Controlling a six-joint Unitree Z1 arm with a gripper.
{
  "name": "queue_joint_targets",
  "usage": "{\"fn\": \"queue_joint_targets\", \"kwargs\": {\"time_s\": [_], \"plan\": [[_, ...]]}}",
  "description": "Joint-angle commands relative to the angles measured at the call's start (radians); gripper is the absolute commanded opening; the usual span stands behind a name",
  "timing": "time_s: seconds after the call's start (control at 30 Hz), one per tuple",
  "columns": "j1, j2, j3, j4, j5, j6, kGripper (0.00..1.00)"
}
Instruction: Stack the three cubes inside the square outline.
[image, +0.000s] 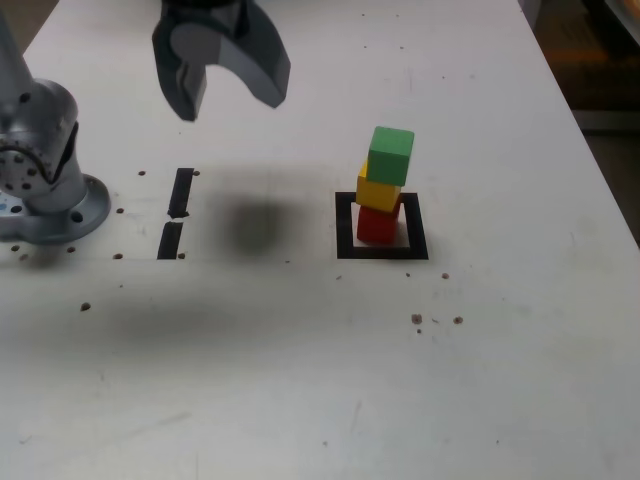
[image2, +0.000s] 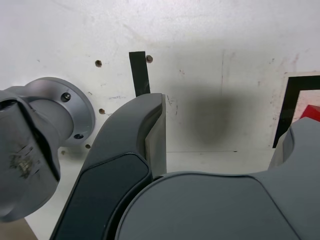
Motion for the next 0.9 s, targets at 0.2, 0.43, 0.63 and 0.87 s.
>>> {"fn": "queue_joint_targets", "kwargs": {"time_s": [0.2,0.43,0.63,0.87], "plan": [[0.006,-0.008,0.16,-0.171,-0.025,-0.013,0.87],[0.006,0.005,0.233,-0.276,-0.034,-0.014,0.87],[0.006,0.006,0.251,-0.304,-0.03,-0.016,0.87],[0.006,0.009,0.253,-0.309,-0.022,-0.016,0.87]]}}
